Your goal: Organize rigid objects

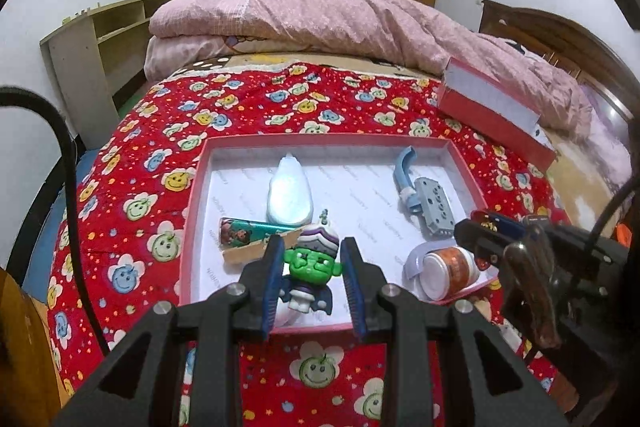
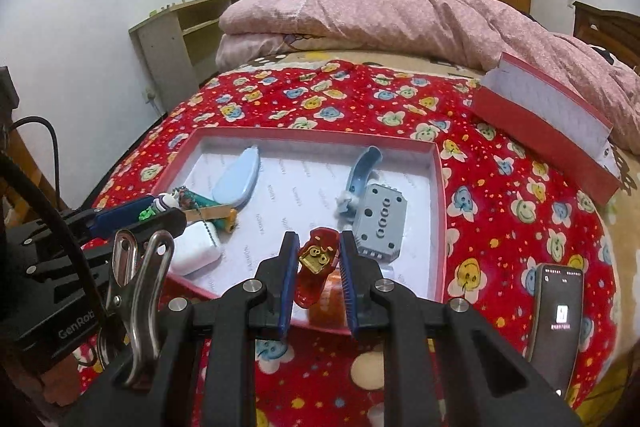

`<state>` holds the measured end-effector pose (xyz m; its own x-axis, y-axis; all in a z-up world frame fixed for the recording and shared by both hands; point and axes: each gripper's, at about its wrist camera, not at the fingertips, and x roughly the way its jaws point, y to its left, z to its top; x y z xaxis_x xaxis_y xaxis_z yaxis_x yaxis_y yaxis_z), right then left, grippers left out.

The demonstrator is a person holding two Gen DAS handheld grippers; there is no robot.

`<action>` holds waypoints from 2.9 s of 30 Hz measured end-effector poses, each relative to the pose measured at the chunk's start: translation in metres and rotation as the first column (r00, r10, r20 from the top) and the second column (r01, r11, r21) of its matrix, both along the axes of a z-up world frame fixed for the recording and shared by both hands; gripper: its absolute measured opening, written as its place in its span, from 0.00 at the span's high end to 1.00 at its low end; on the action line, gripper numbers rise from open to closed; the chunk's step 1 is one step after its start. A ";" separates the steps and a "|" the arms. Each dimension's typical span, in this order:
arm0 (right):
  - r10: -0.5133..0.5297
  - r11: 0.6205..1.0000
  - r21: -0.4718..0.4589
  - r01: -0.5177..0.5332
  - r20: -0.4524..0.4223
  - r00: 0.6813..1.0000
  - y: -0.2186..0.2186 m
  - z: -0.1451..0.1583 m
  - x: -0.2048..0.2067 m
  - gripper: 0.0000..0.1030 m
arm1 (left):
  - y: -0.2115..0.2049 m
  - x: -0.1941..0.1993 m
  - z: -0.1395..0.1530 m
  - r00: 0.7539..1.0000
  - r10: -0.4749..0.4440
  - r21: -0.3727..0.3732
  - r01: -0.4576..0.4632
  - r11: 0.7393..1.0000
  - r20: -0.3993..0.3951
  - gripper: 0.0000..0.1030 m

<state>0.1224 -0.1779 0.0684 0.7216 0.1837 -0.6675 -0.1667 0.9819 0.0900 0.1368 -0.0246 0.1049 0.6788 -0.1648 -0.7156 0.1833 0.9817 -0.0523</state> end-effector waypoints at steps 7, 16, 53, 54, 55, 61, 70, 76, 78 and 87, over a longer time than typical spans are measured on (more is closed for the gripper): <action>-0.013 1.000 -0.015 0.012 -0.013 1.000 -0.005 -0.010 0.016 0.80 | -0.005 0.015 -0.016 1.000 -0.007 0.006 0.007 1.000 -0.030 0.71; -0.016 1.000 -0.014 0.016 -0.037 0.999 -0.006 -0.024 0.028 0.80 | -0.009 0.026 -0.028 0.998 -0.013 0.011 0.014 1.000 -0.056 0.71; -0.061 0.997 0.038 0.061 0.006 0.998 -0.015 -0.009 -0.002 0.45 | -0.001 -0.007 -0.001 0.999 0.036 0.022 -0.036 0.999 0.017 0.35; -0.061 0.998 0.035 0.061 0.010 0.998 -0.014 -0.008 -0.005 0.45 | 0.000 -0.011 0.000 0.999 0.040 0.018 -0.040 0.999 0.015 0.35; -0.060 0.998 0.033 0.059 0.013 0.998 -0.013 -0.007 -0.009 0.44 | 0.002 -0.013 0.000 0.999 0.043 0.017 -0.043 0.999 0.012 0.35; -0.053 0.998 0.037 0.052 0.022 0.998 -0.007 -0.006 -0.031 0.43 | 0.010 -0.032 -0.004 0.997 0.072 0.019 -0.072 0.997 -0.008 0.35; -0.065 0.997 0.036 0.066 -0.030 0.997 -0.003 -0.028 -0.064 0.43 | 0.015 -0.064 -0.025 0.993 0.098 0.025 -0.097 0.995 -0.068 0.35; -0.084 0.996 0.008 0.085 -0.090 0.992 -0.001 -0.051 -0.070 0.43 | 0.021 -0.069 -0.044 0.986 0.121 0.021 -0.120 0.993 -0.115 0.35; -0.093 0.996 -0.005 0.093 -0.097 0.991 -0.001 -0.056 -0.070 0.43 | 0.021 -0.069 -0.048 0.984 0.131 0.031 -0.128 0.991 -0.121 0.35; -0.112 0.993 -0.040 0.108 -0.107 0.988 0.004 -0.068 -0.069 0.43 | 0.016 -0.067 -0.057 0.984 0.137 0.082 -0.128 0.988 -0.116 0.35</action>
<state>0.0536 -0.1741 0.0001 0.6585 0.0834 -0.7479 -0.0487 0.9965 0.0683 0.0700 -0.0082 0.0476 0.5991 -0.0228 -0.8003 0.0476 0.9988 0.0071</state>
